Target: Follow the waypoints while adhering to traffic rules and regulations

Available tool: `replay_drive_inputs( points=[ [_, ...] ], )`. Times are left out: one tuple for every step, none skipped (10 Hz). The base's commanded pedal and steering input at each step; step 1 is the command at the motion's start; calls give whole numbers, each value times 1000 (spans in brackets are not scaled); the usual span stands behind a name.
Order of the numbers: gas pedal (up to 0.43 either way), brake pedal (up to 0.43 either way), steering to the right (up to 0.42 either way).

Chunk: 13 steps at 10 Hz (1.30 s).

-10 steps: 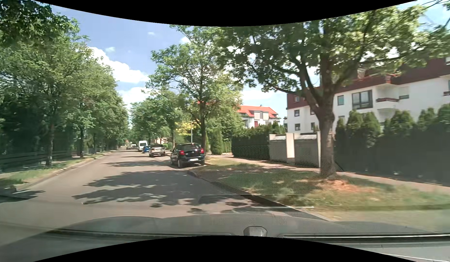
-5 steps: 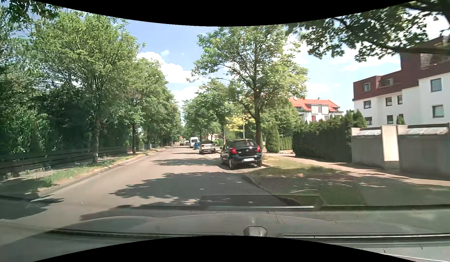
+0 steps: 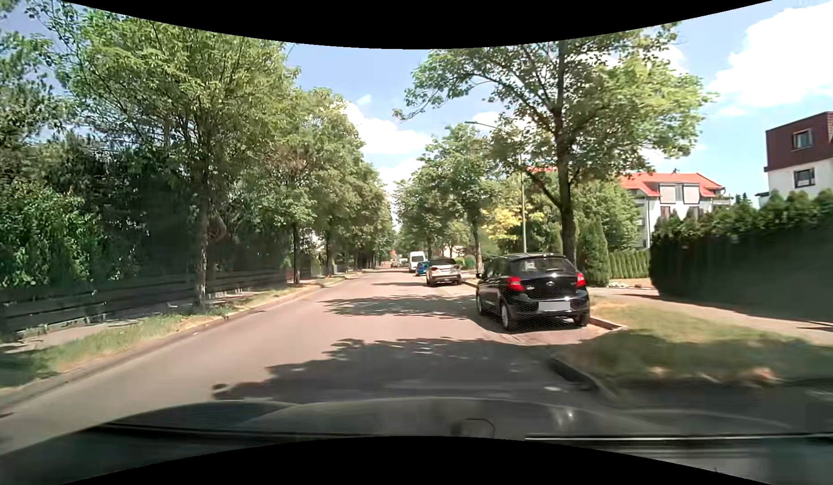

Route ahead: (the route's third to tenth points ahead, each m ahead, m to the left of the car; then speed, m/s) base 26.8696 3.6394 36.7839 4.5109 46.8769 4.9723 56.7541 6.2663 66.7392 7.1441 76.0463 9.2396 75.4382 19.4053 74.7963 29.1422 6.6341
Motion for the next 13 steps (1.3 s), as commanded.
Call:
replay_drive_inputs(
  points=[
    [197, 6, -130],
    [197, 6, -109],
    [197, 6, -89],
    [197, 6, -66],
    [189, 6, -53],
    [177, 6, -39],
    [177, 6, -30],
    [177, 6, -21],
    [177, 6, -15],
    [169, 6, -13],
    [169, 6, -10],
    [157, 6, -7],
    [150, 6, -5]
  ],
)
